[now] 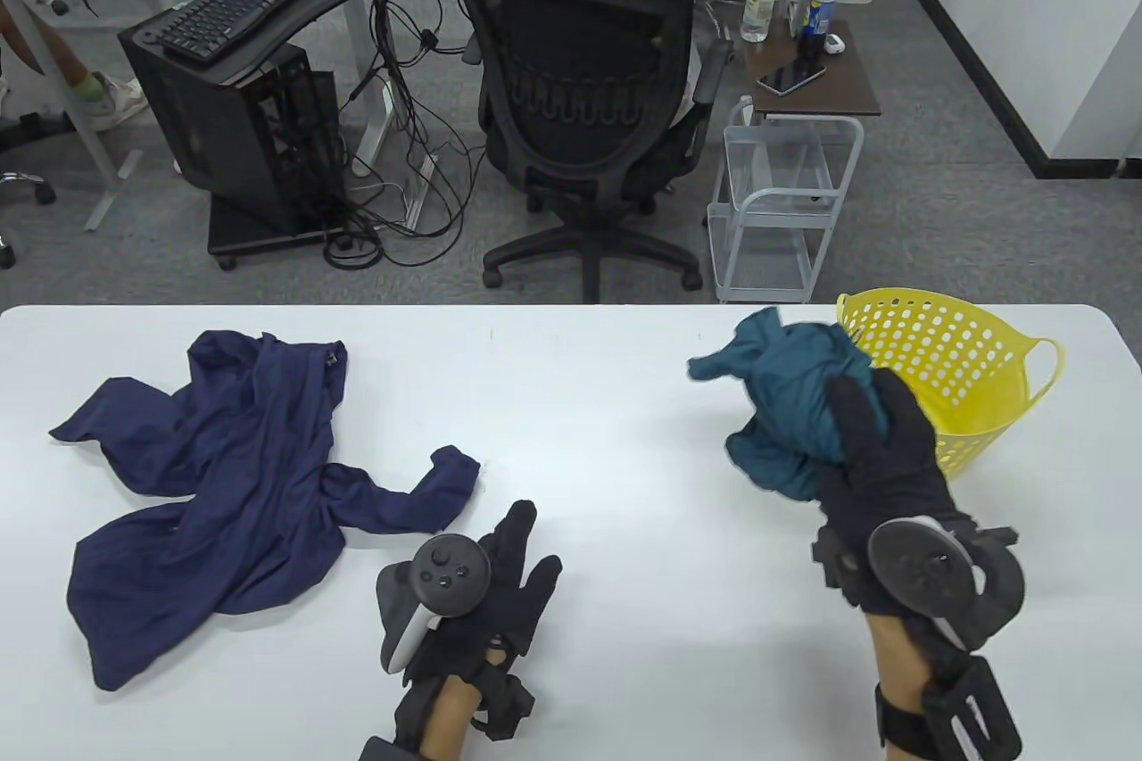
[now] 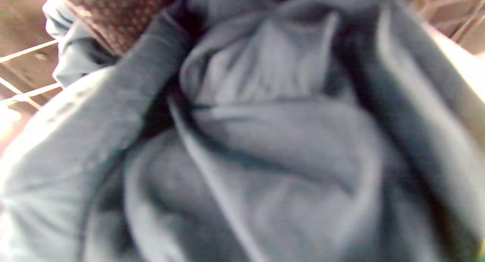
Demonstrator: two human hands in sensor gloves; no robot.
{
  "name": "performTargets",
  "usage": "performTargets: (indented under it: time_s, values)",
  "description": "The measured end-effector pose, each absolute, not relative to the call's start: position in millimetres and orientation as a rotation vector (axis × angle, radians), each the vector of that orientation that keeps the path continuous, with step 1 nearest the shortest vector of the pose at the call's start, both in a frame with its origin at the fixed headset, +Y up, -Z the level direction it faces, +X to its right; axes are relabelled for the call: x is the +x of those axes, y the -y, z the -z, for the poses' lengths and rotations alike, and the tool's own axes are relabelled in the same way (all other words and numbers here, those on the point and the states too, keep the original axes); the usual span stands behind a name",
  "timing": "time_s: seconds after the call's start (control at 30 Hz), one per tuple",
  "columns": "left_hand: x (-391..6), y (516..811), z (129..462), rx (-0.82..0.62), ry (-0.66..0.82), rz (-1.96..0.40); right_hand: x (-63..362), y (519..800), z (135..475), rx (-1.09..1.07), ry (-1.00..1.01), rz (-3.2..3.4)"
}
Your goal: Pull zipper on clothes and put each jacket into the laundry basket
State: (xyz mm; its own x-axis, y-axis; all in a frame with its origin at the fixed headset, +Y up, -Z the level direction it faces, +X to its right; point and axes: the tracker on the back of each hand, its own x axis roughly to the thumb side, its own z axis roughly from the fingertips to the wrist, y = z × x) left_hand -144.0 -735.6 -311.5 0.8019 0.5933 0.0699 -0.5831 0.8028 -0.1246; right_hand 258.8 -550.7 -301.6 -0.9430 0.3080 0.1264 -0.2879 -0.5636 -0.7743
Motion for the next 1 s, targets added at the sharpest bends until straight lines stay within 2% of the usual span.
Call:
performTargets:
  time_s: [0.13, 0.23, 0.33, 0.37, 0.43, 0.47, 0.5, 0.63, 0.73, 1.0]
  values:
    - [-142.2, 737.7, 312.8, -0.087, 0.091, -0.558, 303.9, 534.3, 341.7, -0.239, 1.143, -2.506]
    - [-139.4, 737.8, 313.1, -0.097, 0.092, -0.575, 328.6, 544.0, 375.0, -0.369, 1.029, -2.536]
    - [-136.5, 736.8, 312.1, -0.096, 0.100, -0.558, 346.0, 586.4, 418.0, -0.486, 0.732, -2.678]
    - [-136.2, 736.6, 311.8, -0.094, 0.102, -0.552, 347.0, 593.9, 422.8, -0.501, 0.675, -2.710]
    - [-136.5, 736.6, 311.7, -0.092, 0.104, -0.540, 349.1, 623.4, 436.0, -0.659, 0.248, -2.895]
    - [-136.8, 736.9, 312.1, -0.091, 0.104, -0.538, 348.6, 627.9, 435.3, -0.709, 0.218, -2.921]
    - [-137.3, 737.0, 312.3, -0.092, 0.101, -0.536, 348.2, 638.2, 435.3, -0.683, 0.306, -2.932]
    - [-137.7, 738.0, 313.0, -0.099, 0.099, -0.534, 344.4, 638.0, 427.3, -0.642, 0.403, -2.831]
    - [-137.3, 737.3, 313.0, -0.097, 0.098, -0.516, 333.5, 622.2, 416.8, -0.588, 0.450, -2.873]
    - [-143.4, 735.7, 312.9, -0.065, 0.084, -0.490, 266.9, 561.4, 364.7, -0.232, 0.653, -2.857]
